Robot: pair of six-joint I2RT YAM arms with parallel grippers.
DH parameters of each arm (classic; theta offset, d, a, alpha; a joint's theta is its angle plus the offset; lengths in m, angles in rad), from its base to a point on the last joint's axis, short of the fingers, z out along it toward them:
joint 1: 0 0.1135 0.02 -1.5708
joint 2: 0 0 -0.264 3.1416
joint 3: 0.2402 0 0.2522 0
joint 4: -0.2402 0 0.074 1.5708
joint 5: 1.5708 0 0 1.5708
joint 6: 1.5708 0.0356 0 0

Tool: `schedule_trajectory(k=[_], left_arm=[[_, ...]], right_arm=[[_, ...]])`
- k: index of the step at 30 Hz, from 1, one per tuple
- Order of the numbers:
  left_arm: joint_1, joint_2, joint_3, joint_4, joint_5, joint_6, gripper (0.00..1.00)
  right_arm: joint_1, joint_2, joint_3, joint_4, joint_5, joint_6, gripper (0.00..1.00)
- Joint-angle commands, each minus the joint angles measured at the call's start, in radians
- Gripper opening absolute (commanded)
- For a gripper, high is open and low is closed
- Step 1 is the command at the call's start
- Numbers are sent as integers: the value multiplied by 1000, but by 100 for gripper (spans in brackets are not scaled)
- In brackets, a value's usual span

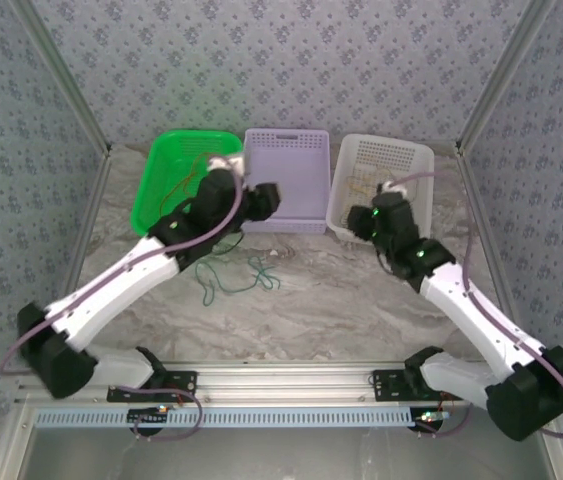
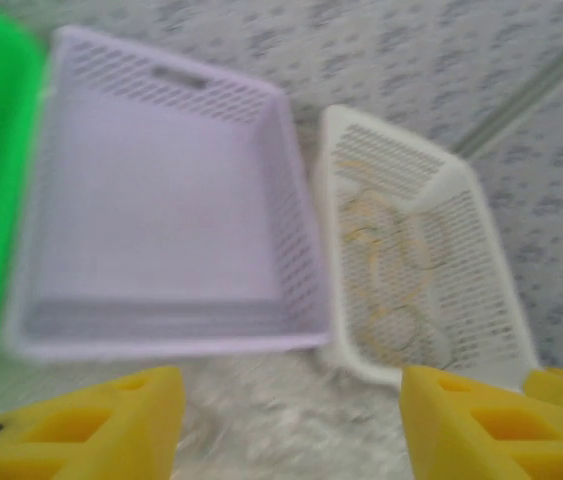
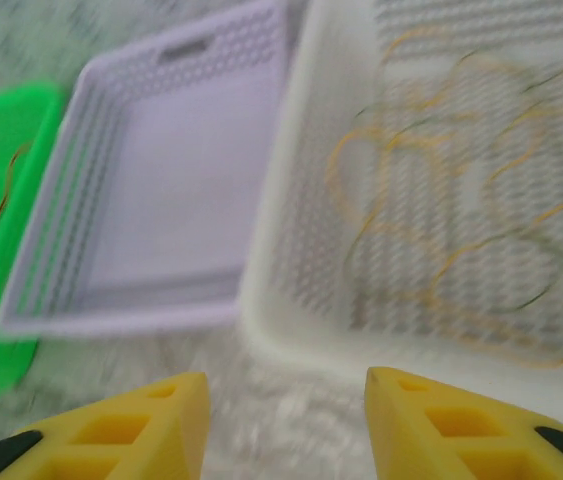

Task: Untangle the cables

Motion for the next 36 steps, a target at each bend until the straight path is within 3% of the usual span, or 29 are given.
schedule_trajectory(k=[1,6,10,12,19,30,36], left_arm=[[16,-141,-192,-204,-84,-130,56],[18,-391,-440,-368,-128,-274,52],[28,-552,-523,-475,-188,-324,49],[52,-580,-545,-472,-168,-316,51],[136,-397,-543,-354,-19,-250,67],[182,-113,-543,-109,68,-229,69],[204,-5,-535,-21,80,-232,68]], right_arm=[[162,7,-38,-27,91,56,49],[366,217,11,56,21,9,49],[412,418,108,62,-88,-64,50],[412,498,144,62,-133,-100,52],[377,671,238,0,-232,-222,55],[337,806,294,-50,-308,-336,51],[327,825,327,-31,-334,-340,35]])
